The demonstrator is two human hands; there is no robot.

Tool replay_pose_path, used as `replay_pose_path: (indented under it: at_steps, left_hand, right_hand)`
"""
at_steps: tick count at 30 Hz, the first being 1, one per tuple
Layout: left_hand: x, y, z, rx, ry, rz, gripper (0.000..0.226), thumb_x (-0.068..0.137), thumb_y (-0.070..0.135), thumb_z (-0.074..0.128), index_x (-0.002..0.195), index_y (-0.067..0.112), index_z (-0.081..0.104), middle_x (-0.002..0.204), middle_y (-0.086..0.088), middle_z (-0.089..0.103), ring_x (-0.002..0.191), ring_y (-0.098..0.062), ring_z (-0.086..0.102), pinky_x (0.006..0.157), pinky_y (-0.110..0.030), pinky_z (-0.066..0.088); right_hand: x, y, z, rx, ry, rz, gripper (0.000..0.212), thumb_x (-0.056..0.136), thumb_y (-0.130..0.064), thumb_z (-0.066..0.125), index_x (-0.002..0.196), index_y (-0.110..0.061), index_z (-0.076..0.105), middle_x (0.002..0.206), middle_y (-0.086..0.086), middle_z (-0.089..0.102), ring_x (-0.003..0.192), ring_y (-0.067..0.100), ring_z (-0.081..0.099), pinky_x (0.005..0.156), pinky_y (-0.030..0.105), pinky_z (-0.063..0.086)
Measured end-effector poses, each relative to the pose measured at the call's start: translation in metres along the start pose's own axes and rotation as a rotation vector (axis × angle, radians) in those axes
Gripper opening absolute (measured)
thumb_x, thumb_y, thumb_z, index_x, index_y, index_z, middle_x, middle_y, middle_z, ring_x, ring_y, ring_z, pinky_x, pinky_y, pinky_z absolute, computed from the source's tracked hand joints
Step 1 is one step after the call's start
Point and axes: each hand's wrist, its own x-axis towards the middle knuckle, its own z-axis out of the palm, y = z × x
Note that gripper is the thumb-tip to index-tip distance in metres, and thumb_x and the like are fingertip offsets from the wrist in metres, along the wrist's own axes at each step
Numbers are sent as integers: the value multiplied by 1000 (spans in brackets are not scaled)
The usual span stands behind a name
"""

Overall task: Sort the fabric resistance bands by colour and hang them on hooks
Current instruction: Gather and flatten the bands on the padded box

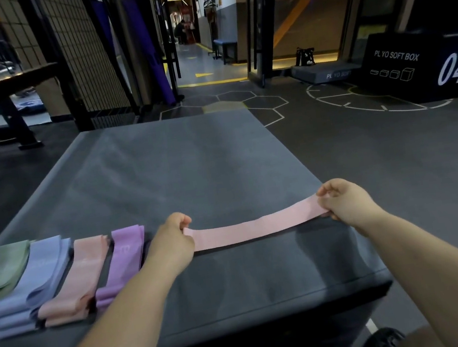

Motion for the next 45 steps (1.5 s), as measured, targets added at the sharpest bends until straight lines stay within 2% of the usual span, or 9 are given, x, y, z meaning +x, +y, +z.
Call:
replay_pose_path:
  at_steps: [6, 15, 23, 27, 31, 36, 39, 42, 45]
  left_hand:
    - [-12, 2, 2, 130, 56, 73, 37, 94, 6, 42, 127, 20, 50, 137, -5, 46, 114, -26, 53, 96, -32, 42]
    - [-23, 1, 2, 248, 55, 98, 43, 94, 5, 39, 131, 24, 43, 138, 0, 40, 109, -27, 54, 91, -38, 45]
    - [-25, 4, -1, 367, 54, 84, 41, 93, 10, 41, 131, 25, 44, 136, 0, 41, 108, -27, 56, 85, -37, 46]
    - [-24, 4, -2, 404, 121, 145, 33, 95, 21, 46, 128, 24, 51, 132, -1, 42, 113, -26, 48, 91, -36, 42]
    - [-24, 9, 8, 397, 99, 325, 32, 99, 36, 43, 128, 30, 54, 139, 11, 45, 127, -20, 36, 102, -34, 31]
    - [-32, 12, 26, 566, -138, 338, 87, 74, 65, -13, 149, 41, 24, 159, 21, 14, 149, -10, -3, 117, -45, -8]
    - [-32, 10, 29, 638, -202, 305, 60, 98, 58, 7, 154, 37, 6, 162, 15, -1, 148, -14, -14, 117, -49, -13]
    - [-32, 9, 28, 639, -245, 286, 60, 100, 57, 14, 154, 36, -2, 161, 14, -10, 148, -14, -17, 118, -46, -12]
    - [-30, 7, 29, 648, -257, 283, 64, 98, 61, 15, 153, 37, -3, 160, 15, -14, 148, -14, -17, 119, -45, -11]
  right_hand:
    - [2, 5, -2, -309, 11, -74, 11, 91, -16, 60, 94, -25, 56, 76, -2, 56, 70, 20, 54, 64, 30, 39]
    - [-2, 9, 5, -602, -66, -95, 23, 96, -29, 51, 118, -24, 54, 117, 3, 55, 108, 29, 55, 86, 35, 43]
    - [-3, 8, 7, -707, -29, -117, 28, 97, -30, 48, 122, -23, 59, 124, 9, 50, 115, 31, 49, 94, 37, 44]
    - [-6, 1, 16, -674, -1, -248, 32, 98, -27, 49, 128, -22, 58, 132, 8, 50, 125, 29, 42, 102, 40, 40]
    - [-23, -12, 44, -667, -146, -471, 36, 100, -27, 44, 136, -25, 52, 141, -2, 47, 134, 21, 38, 110, 34, 29]
    - [-46, -23, 81, -756, -354, -688, 59, 93, -54, 25, 146, -31, 39, 155, -7, 33, 149, 19, 18, 119, 39, 15]
    - [-52, -22, 90, -833, -427, -690, 85, 78, -71, 4, 153, -36, 23, 162, -10, 16, 151, 14, 3, 121, 41, 2]
    - [-53, -23, 87, -847, -471, -640, 102, 69, -87, -7, 155, -36, 14, 164, -12, 7, 151, 11, -4, 122, 42, -4]
    - [-52, -22, 81, -852, -479, -600, 108, 59, -82, -9, 155, -36, 9, 164, -13, 3, 150, 10, -8, 122, 43, -6]
